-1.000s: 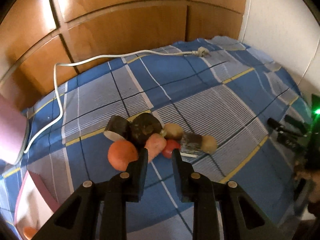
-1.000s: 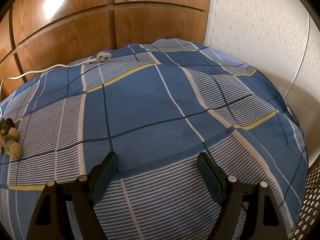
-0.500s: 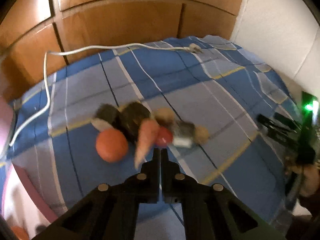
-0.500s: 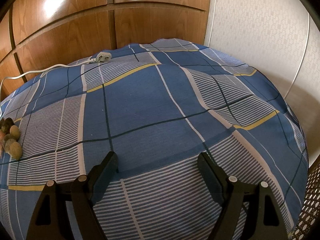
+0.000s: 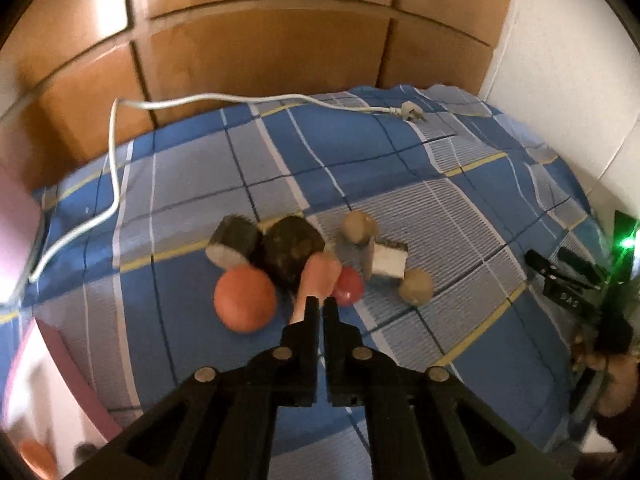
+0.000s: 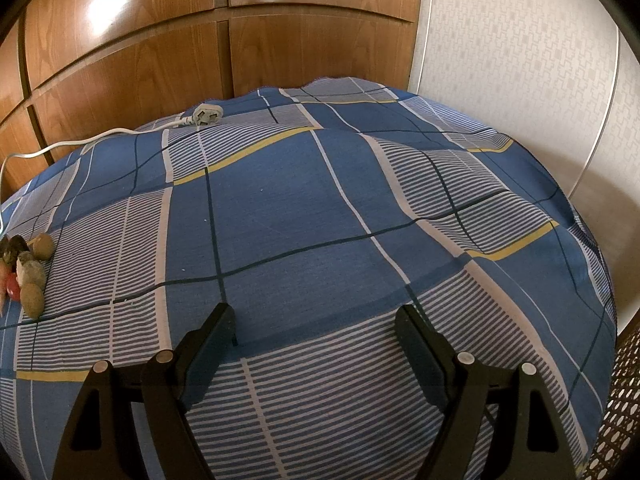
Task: Organize fruits
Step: 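Grasp the orange carrot with the left gripper and lift it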
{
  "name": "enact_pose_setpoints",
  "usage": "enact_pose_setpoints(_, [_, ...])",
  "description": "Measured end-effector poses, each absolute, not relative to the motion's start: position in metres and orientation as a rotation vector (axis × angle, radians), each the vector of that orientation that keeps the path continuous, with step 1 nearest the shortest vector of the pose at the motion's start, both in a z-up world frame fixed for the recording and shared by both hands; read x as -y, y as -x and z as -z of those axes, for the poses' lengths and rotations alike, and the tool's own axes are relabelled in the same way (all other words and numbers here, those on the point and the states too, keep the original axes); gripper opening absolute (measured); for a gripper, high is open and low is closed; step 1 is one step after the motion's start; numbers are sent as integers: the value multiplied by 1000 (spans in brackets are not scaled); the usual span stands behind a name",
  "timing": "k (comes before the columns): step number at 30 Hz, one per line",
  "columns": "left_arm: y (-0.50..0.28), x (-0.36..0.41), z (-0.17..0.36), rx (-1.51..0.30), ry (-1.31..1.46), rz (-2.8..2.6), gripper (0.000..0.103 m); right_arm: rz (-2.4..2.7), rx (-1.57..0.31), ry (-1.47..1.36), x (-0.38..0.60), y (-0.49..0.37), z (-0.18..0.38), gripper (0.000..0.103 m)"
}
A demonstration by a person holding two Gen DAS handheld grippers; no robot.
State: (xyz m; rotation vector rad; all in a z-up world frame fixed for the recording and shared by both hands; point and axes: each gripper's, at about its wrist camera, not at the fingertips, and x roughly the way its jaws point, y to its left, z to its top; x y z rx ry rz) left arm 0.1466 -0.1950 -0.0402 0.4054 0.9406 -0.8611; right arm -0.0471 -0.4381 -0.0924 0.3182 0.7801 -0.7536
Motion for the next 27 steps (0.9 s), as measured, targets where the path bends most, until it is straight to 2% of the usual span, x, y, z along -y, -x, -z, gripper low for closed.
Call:
enact_pose_setpoints(2, [-153, 201, 43, -951, -433, 851, 29, 754, -780, -318, 438, 47, 92, 84])
enact_pose_setpoints(3, [-155, 203, 44, -949, -437, 842, 31, 754, -780, -318, 438, 47, 93, 84])
enact_pose_setpoints(12, [-163, 219, 51, -975, -442, 866, 31, 754, -780, -317, 437, 47, 93, 84])
enact_pose_setpoints(14, [-163, 219, 50, -980, -431, 867, 21, 754, -780, -317, 438, 47, 93, 84])
enact_pose_setpoints(27, [-115, 161, 27, -1006, -206, 842, 21, 755, -781, -316, 438, 46, 92, 84])
